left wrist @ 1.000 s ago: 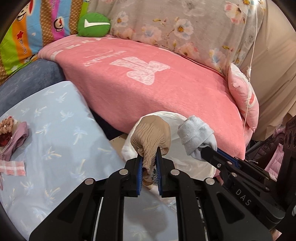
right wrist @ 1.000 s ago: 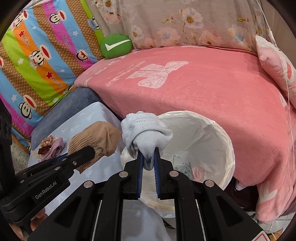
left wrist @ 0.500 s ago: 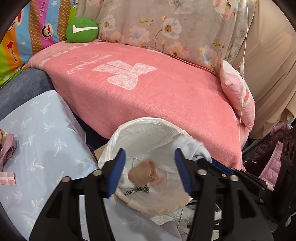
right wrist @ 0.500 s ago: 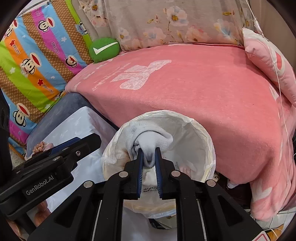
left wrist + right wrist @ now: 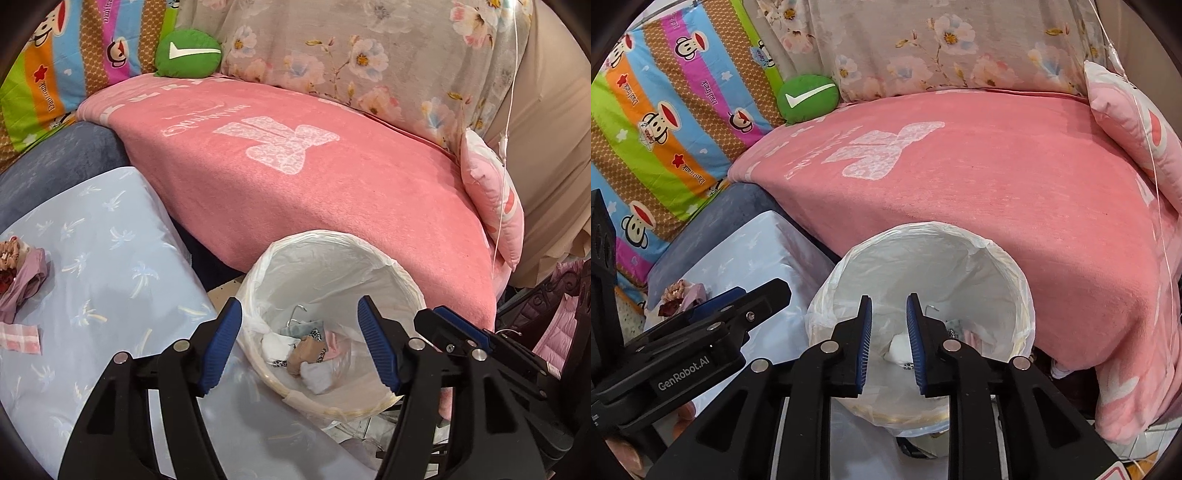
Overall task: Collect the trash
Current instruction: 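Open the left gripper over the bin while the right gripper releases the sock, then move both open grippers from the bin back over the cloth pile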
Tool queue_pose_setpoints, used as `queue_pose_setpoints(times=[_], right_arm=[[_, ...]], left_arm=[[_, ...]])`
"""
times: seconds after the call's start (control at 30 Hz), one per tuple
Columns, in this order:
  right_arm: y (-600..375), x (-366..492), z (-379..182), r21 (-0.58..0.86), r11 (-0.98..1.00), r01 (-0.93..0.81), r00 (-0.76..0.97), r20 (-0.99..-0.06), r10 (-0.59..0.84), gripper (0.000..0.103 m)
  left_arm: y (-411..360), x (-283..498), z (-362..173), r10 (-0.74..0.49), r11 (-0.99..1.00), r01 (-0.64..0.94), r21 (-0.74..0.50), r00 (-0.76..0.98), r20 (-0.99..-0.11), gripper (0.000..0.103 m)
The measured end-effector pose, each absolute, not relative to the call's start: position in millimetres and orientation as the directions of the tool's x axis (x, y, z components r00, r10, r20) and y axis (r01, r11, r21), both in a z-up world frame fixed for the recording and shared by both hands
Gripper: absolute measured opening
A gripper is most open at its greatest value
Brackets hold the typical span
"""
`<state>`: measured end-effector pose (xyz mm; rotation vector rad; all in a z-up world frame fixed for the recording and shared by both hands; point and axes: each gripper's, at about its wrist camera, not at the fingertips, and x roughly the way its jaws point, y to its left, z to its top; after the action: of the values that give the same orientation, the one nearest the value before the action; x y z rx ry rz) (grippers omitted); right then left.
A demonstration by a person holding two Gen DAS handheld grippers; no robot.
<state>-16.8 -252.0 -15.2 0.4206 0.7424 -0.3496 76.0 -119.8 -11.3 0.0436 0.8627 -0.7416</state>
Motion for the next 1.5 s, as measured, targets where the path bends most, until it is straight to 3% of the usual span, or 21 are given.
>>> queue_pose_setpoints(times=[0.33, 0.6, 1.5], right_arm=[[-221, -2, -10, 0.23, 0.89, 0.393, 0.695, -0.709, -0.123, 0.022], [-186, 17, -10, 0.216, 0.92, 0.325, 0.697, -0.712, -0.079, 0.025], [-31, 116, -21, 0.191, 0.98, 0.052, 0.661, -0.742, 0.109, 0.03]], left_arm=[[-86, 86, -12, -0.553, 0.791, 0.551, -0.268, 0.453, -0.7, 0.062], [-45, 96, -15, -0.51, 0.839, 0.467, -0.279, 0.496, -0.703, 0.071], [152, 160, -37, -0.309, 0.945, 0.112, -0.307, 0.616, -0.724, 0.076]])
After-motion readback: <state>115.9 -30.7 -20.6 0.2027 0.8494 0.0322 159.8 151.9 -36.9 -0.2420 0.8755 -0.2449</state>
